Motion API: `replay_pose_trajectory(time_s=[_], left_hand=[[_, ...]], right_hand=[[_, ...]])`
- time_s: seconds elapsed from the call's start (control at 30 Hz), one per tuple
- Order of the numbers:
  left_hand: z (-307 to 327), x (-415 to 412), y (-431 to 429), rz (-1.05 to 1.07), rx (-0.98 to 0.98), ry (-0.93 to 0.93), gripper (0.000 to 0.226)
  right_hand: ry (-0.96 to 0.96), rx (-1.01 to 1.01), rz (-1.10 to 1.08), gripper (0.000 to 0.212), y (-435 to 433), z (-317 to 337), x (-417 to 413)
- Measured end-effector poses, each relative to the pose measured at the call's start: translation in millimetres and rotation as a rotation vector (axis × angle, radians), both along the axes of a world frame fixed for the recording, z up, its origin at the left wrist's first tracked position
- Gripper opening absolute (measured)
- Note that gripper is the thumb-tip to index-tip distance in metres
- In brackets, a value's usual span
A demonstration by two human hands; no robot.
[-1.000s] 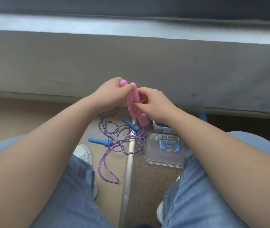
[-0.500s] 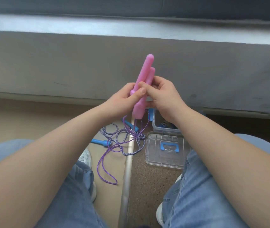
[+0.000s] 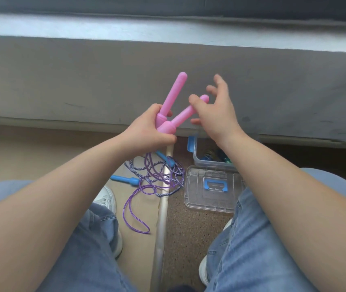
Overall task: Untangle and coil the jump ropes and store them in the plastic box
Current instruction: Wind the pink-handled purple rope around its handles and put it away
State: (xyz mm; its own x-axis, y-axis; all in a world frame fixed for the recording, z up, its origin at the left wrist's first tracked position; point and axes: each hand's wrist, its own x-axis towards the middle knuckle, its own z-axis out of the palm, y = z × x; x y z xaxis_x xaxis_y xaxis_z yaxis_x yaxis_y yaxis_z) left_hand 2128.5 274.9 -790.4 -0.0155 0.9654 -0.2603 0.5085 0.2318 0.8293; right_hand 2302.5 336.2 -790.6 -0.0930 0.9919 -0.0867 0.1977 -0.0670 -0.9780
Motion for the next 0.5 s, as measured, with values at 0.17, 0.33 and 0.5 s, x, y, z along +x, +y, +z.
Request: replay_pose_trajectory(time_s=[0.17, 0.33, 0.5], left_hand=[[5, -12, -4, -0.11, 0.009, 0.236, 0.049], [10, -18, -6, -0.189, -0.025, 0.355, 0.049], [12, -18, -11, -0.316, -0.067, 0.403, 0.056]], right_hand=[[-0.628, 0.385, 0.415, 0.103, -8, -7, 7], [-1.088, 0.627, 0.317, 0.102, -11, -6, 7], [-1.209, 0.862, 0.449, 0.028, -13, -8, -3]])
